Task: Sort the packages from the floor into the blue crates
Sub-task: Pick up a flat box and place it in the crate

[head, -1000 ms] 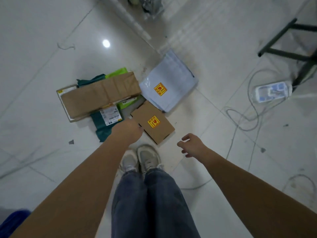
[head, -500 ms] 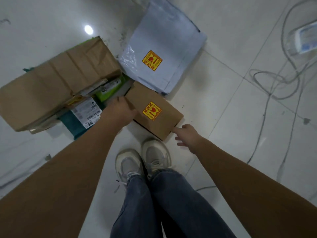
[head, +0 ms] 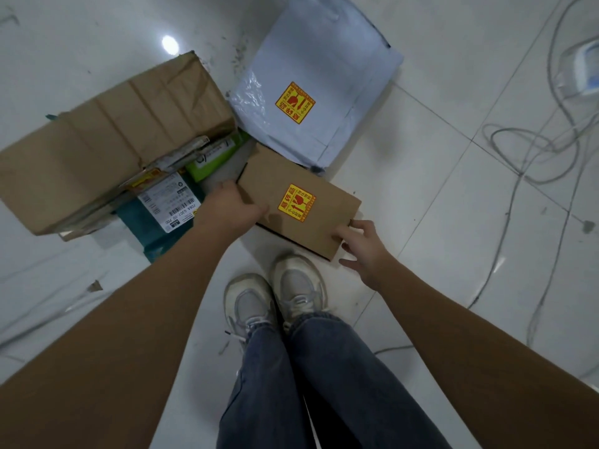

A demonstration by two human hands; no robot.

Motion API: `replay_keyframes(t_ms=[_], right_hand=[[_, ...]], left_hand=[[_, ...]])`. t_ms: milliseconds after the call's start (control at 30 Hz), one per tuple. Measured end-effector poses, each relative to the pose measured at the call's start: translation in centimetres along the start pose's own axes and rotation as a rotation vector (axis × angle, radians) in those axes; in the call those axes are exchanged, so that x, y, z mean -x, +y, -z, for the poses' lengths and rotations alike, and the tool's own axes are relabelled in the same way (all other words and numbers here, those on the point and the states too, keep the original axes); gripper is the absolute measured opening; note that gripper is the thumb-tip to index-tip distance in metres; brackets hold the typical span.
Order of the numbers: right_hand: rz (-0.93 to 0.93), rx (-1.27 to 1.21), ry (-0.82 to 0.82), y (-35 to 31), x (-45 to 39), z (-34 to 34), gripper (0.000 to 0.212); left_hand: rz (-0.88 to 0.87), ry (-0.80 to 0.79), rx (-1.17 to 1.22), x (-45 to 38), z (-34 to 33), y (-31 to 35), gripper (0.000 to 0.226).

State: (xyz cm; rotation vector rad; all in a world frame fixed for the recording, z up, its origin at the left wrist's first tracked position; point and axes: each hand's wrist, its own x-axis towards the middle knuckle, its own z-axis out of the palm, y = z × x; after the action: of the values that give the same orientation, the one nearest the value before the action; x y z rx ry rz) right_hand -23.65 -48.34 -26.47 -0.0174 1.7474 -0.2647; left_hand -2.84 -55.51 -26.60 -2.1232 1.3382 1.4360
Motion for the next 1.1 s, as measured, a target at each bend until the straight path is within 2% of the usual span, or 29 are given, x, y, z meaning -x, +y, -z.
replay_keyframes(t_ms=[100, 200, 267, 333, 433, 533, 600, 733, 800, 900, 1000, 1100], right_hand=[[0.030, -0.100, 0.040, 0.0, 0.8, -0.1, 0.048], [0.052, -0.158, 0.076, -0.1, 1.7, -0.1, 0.063], [0.021, -0.240, 0.017, -0.4, 2.3, -0.3, 0.067], [0.006, -0.276, -0.070, -0.8, 3.1, -0.4, 0.055], [0.013, -0.285, -0.089, -1.5, 4.2, -0.7, 0.049], [0.048, -0.254, -0.080, -2.2, 5.5, -1.4, 0.050], [0.103, -0.180, -0.090, -2.8, 6.6, -1.9, 0.046], [0.168, -0.034, -0.133, -3.2, 8.4, -2.7, 0.042], [0.169, -0.003, -0.144, -3.2, 9.0, -3.2, 0.033], [0.113, -0.161, -0.273, -3.3, 9.7, -3.5, 0.010], [0.089, -0.188, -0.340, -3.3, 9.7, -3.7, 0.020], [0.112, -0.130, -0.280, -3.5, 9.6, -4.0, 0.028]], left_hand=[[-0.008, 0.017, 0.053, 1.2, 0.0, -0.4, 0.066], [-0.015, 0.016, 0.053, 1.8, 0.1, -0.5, 0.068], [-0.014, -0.023, -0.026, 2.2, 0.2, -0.5, 0.077], [-0.028, -0.036, -0.188, 3.1, 0.3, -0.2, 0.085], [-0.174, 0.029, -0.349, 5.2, 0.2, 0.4, 0.085], [-0.387, -0.046, -0.400, 8.0, -0.8, 1.8, 0.093], [-0.407, -0.078, -0.393, 9.7, -1.6, 3.1, 0.099], [-0.315, 0.048, -0.394, 11.0, -2.4, 4.8, 0.093], [-0.258, 0.099, -0.415, 11.0, -2.5, 4.9, 0.090], [-0.219, 0.204, -0.451, 10.9, -2.1, 4.5, 0.081], [-0.234, 0.237, -0.431, 10.4, -1.1, 3.6, 0.076], [-0.258, 0.278, -0.264, 10.3, 0.2, 2.7, 0.059]])
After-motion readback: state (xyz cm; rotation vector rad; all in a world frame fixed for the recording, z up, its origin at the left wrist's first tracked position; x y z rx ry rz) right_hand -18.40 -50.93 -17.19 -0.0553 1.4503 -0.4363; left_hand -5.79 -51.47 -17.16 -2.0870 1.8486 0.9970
